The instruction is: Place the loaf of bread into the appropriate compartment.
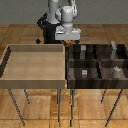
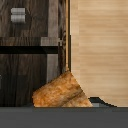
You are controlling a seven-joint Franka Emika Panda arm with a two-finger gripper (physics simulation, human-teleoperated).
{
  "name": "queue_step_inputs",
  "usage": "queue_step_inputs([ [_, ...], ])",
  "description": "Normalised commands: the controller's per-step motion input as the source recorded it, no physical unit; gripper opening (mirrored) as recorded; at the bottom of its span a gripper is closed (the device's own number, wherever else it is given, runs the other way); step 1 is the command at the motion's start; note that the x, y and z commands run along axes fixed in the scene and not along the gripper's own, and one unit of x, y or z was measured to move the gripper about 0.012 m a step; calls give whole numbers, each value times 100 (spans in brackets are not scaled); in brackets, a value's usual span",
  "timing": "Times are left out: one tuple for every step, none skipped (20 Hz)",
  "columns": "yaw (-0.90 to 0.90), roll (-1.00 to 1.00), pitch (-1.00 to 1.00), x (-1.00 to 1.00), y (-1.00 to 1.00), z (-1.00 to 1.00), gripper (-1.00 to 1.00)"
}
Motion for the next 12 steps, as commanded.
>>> queue_step_inputs([
  [0, 0, 0, 0, 100, 0, -100],
  [0, 0, 0, 0, 100, 0, -100],
  [0, 0, 0, 0, 100, 0, -100],
  [0, 0, 0, 0, 100, 0, -100],
  [0, 0, 0, 0, 100, 0, -100],
  [0, 0, 0, 0, 100, 0, -100],
  [0, 0, 0, 0, 100, 0, -100],
  [0, 0, 0, 33, 100, 0, -100],
  [0, 0, 0, 0, 0, 0, -100],
  [0, 0, 0, 100, 0, 0, -100],
  [0, 0, 0, 100, 0, 0, -100],
  [0, 0, 0, 100, 0, 0, -100],
])
